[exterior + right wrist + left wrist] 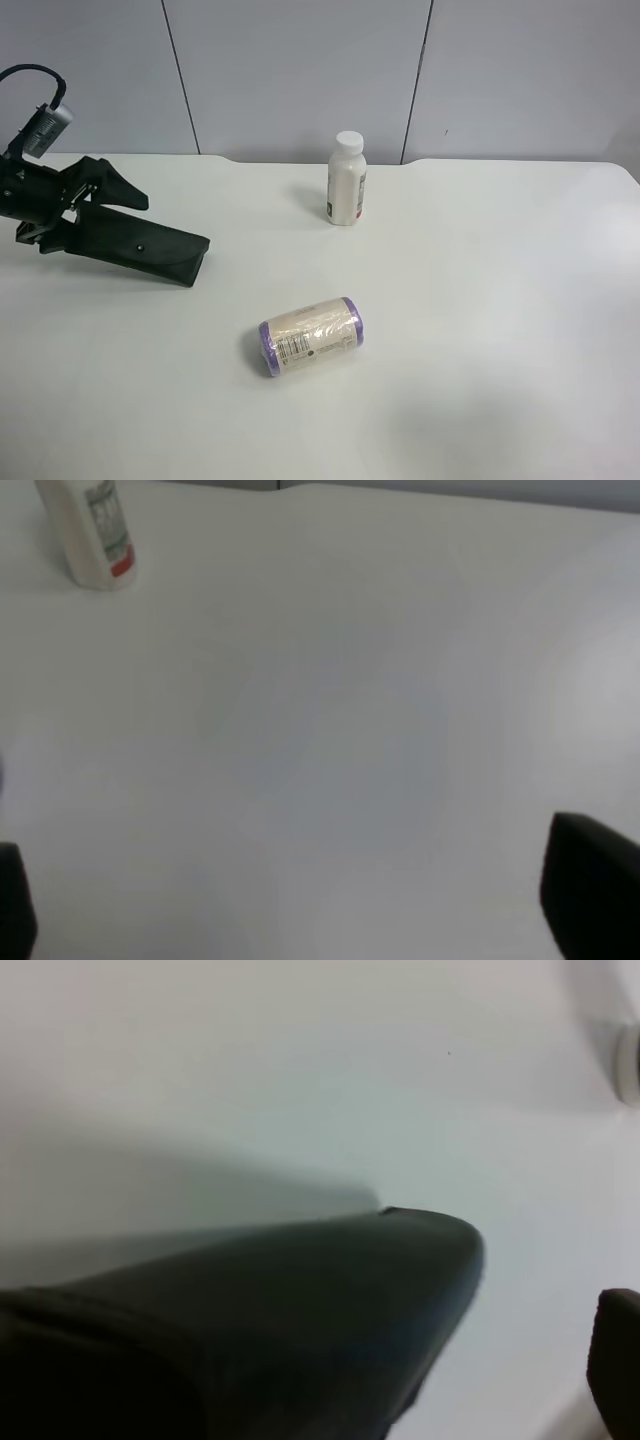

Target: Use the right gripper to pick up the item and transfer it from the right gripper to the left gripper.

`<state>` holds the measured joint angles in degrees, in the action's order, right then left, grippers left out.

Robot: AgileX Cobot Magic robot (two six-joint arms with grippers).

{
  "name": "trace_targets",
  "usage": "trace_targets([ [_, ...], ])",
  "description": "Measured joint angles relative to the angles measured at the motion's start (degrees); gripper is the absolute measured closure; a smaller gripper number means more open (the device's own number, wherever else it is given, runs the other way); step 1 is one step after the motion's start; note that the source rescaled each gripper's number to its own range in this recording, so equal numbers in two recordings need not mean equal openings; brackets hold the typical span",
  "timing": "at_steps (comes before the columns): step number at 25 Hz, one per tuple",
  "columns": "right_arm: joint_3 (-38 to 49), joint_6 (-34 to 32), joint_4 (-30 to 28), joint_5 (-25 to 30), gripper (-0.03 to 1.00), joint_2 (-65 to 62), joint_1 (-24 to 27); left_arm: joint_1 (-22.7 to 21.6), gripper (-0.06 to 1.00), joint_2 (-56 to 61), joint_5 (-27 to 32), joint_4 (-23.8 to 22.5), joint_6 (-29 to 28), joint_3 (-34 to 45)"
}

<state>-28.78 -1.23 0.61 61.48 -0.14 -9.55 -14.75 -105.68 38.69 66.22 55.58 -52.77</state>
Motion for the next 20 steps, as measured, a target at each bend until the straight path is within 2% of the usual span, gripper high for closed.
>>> trace_targets([
  [4, 0.0, 0.0, 0.0, 0.0, -0.03, 0.0, 0.0, 0.0, -0.05, 1.6, -4.7, -1.0, 0.0, 0.0],
  [8, 0.0, 0.0, 0.0, 0.0, -0.03, 0.0, 0.0, 0.0, -0.05, 5.8, -9.5, -4.0, -0.1, 0.0],
  [13, 0.0, 0.0, 0.0, 0.0, -0.03, 0.0, 0.0, 0.0, -0.05, 11.4, -10.7, -7.2, -1.9, 0.0],
  [16, 0.0, 0.0, 0.0, 0.0, -0.03, 0.0, 0.0, 0.0, -0.05, 15.5, -10.4, -11.4, -5.5, 0.0],
  [20, 0.0, 0.0, 0.0, 0.0, -0.03, 0.0, 0.0, 0.0, -0.05, 22.5, -8.3, -21.4, -15.3, 0.0],
])
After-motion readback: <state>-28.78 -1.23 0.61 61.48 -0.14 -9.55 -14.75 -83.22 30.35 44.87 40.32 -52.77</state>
